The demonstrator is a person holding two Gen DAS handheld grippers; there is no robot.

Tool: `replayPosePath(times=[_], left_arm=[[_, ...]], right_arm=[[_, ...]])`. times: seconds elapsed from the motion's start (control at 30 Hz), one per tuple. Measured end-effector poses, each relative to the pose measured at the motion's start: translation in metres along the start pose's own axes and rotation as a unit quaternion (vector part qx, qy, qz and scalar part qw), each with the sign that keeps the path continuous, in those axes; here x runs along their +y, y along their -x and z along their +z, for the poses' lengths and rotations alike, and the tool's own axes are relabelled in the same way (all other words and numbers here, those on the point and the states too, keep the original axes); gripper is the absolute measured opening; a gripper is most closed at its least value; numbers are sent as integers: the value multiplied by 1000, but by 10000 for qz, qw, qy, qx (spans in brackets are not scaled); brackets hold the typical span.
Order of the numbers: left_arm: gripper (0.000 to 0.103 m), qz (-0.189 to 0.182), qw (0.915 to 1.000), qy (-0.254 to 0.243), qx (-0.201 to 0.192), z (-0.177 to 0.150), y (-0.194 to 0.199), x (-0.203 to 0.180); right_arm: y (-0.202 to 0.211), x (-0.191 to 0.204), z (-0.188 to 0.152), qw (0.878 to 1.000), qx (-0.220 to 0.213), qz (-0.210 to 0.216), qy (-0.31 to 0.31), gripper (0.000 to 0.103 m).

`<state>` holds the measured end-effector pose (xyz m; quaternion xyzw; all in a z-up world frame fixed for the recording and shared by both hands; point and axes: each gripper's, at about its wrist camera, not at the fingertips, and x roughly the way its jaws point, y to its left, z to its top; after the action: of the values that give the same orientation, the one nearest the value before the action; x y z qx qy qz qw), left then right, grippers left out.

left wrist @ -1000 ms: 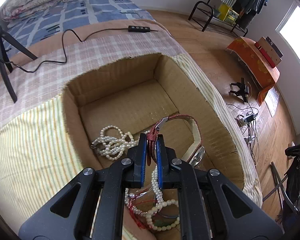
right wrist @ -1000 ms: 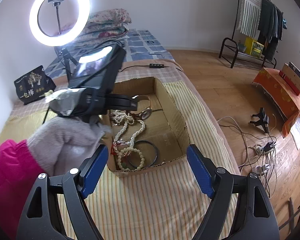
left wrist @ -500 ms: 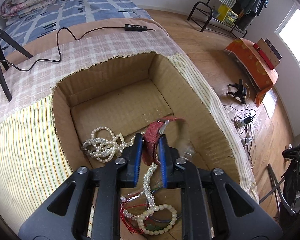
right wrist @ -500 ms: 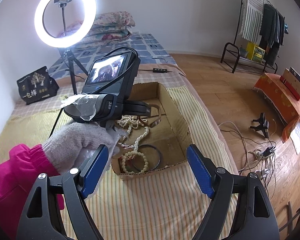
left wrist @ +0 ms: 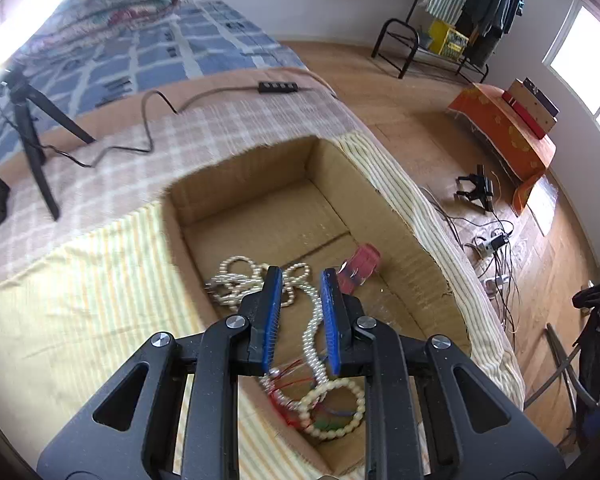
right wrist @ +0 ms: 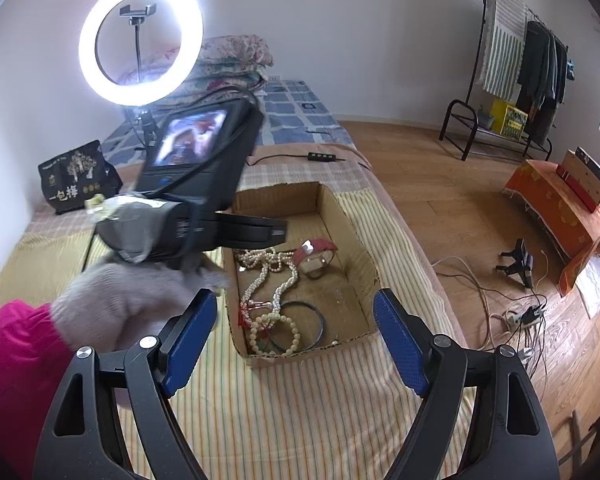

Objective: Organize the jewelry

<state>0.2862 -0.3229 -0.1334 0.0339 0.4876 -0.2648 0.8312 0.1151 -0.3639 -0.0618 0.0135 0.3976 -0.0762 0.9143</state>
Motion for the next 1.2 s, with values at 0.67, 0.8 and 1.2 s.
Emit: replayPosePath(times=[0.67,0.8,1.2], left_arm=[[46,147,9954,-283,-908,-38,134,30],[52,232,9923,-395,-1155,-58,168,37],[87,664,9803,-622,-1751,-124,239,37]], right_arm=[[19,-12,5,9989,-315,-325,-132,80],[24,-5,3,9986,-376,-373,-56,80],[50,9,-6,9965,-709,-434,15,82]])
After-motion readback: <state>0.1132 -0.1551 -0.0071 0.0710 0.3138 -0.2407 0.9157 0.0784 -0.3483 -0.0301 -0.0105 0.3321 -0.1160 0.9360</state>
